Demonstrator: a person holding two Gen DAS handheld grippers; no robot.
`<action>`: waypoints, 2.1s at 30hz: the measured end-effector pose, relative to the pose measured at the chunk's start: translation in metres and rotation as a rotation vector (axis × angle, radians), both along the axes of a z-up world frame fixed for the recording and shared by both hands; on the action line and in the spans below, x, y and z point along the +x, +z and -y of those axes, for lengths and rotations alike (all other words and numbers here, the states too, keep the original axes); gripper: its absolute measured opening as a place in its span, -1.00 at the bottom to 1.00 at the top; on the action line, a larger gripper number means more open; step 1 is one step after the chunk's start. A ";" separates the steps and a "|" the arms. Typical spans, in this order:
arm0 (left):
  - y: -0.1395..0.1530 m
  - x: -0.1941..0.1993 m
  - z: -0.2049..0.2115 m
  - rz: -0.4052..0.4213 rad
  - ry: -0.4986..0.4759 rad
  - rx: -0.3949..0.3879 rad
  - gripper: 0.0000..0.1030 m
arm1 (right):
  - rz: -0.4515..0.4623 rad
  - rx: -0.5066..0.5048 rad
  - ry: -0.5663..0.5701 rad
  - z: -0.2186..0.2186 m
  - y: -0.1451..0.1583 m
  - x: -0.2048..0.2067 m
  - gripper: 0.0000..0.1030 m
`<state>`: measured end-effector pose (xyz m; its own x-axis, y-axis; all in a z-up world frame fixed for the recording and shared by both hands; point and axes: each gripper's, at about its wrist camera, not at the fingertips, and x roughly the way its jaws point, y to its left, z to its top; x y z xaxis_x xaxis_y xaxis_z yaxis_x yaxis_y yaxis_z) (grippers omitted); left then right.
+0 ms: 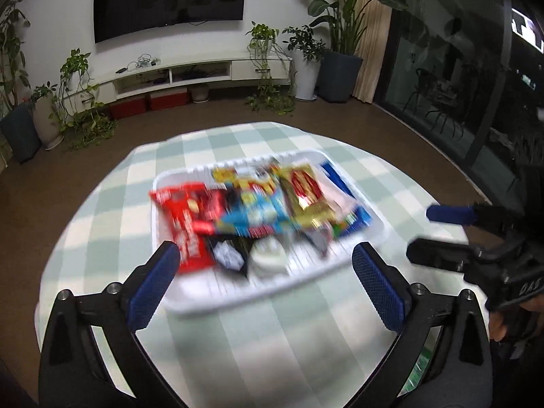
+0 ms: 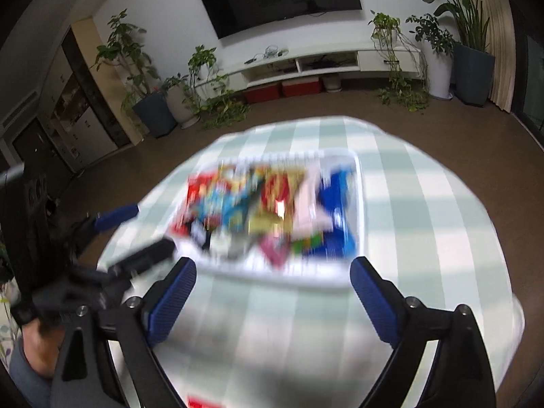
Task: Organize snacks
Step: 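Withdraw both tools from the tray back over the remaining snacks, then grasp the red-and-white candy pack with the left tool while the right tool grasps the green packet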
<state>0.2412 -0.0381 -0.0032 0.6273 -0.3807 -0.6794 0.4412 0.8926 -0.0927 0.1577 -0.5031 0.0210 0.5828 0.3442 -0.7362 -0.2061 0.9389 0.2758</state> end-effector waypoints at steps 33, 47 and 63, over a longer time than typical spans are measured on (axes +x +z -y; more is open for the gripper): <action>-0.096 -0.152 0.022 -0.270 0.111 0.184 0.98 | -0.105 0.072 -0.137 0.024 -0.047 -0.156 0.82; -0.094 -0.150 0.024 -0.246 0.039 0.198 0.25 | -0.128 0.046 -0.124 0.014 -0.056 -0.163 0.82; -0.079 -0.161 -0.004 -0.224 0.028 0.113 -0.39 | -0.214 0.022 -0.076 -0.015 -0.072 -0.156 0.69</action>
